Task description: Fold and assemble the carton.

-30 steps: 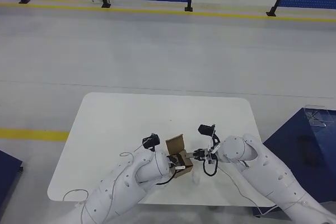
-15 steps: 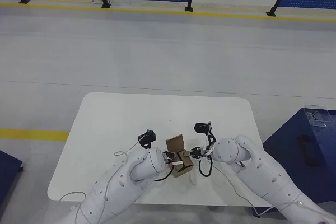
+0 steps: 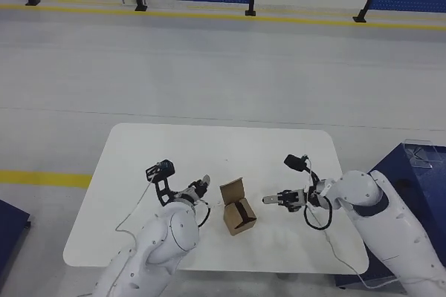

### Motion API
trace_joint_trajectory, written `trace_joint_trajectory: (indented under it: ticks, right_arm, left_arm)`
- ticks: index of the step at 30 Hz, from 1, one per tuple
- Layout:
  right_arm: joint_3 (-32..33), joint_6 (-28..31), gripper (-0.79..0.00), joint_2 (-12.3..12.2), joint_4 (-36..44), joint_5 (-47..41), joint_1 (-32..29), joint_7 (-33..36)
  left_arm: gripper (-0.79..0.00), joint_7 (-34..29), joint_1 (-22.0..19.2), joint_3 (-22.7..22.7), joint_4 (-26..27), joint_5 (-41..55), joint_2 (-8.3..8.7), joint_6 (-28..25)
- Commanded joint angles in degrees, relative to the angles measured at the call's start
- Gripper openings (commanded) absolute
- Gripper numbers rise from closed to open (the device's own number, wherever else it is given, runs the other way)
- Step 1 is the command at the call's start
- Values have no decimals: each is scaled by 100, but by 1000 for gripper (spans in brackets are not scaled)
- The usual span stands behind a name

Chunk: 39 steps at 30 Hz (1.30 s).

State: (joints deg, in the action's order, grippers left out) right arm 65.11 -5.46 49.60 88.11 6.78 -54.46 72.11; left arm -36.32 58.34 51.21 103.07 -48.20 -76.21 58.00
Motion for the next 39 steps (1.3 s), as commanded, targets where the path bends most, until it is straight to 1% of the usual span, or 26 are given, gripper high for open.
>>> trace_joint_trajectory:
  ticks: [1, 4, 6, 8, 11, 13, 17, 20, 28, 32, 34, 36, 39]
  right_arm:
    - [128, 118, 0, -67, 185, 139, -287, 116]
    - [148, 206, 0, -123, 408, 526, -590, 66]
    - [87, 157, 0, -128, 534, 683, -733, -48]
    - [7, 134, 0, -124, 638, 826, -800, -118]
    - [-163, 41, 0, -105, 749, 1187, -859, -330]
    - [-271, -36, 0, -87, 760, 1398, -849, -445]
    - [-451, -217, 0, -37, 694, 1712, -761, -691]
    - [-504, -319, 0, -7, 630, 1831, -684, -832]
    - [-541, -420, 0, 52, 519, 1867, -532, -953]
    - [-451, -417, 0, 71, 454, 1650, -464, -958]
    - [-333, -391, 0, 61, 408, 1484, -442, -863]
    - [-198, -234, 0, 35, 396, 1286, -448, -624]
    - [-49, 211, 0, -29, 415, 1025, -503, 53]
  left_arm:
    - [0, -117, -360, -142, -579, -135, -89, 0]
    - [0, -388, -745, -312, -1099, 19, -231, 0]
    - [0, -675, -991, -501, -1378, 128, -297, -202]
    - [0, -851, -1188, -610, -1672, 78, -332, -339]
    - [0, -1110, -1314, -651, -1835, 159, -357, -658]
    - [0, -1221, -1271, -650, -1793, 205, -346, -988]
    - [0, -1370, -1107, -557, -1613, 76, -286, -1320]
    - [0, -1493, -900, -489, -1360, -45, -228, -1544]
    - [0, -1779, -342, -366, -644, -541, -107, -1621]
    - [0, -1858, -164, -346, -432, -691, -87, -1667]
    - [0, -1888, -123, -351, -398, -742, -89, -1683]
    - [0, -1905, -108, -362, -390, -773, -100, -1701]
    - [0, -1938, -113, -383, -421, -811, -122, -1703]
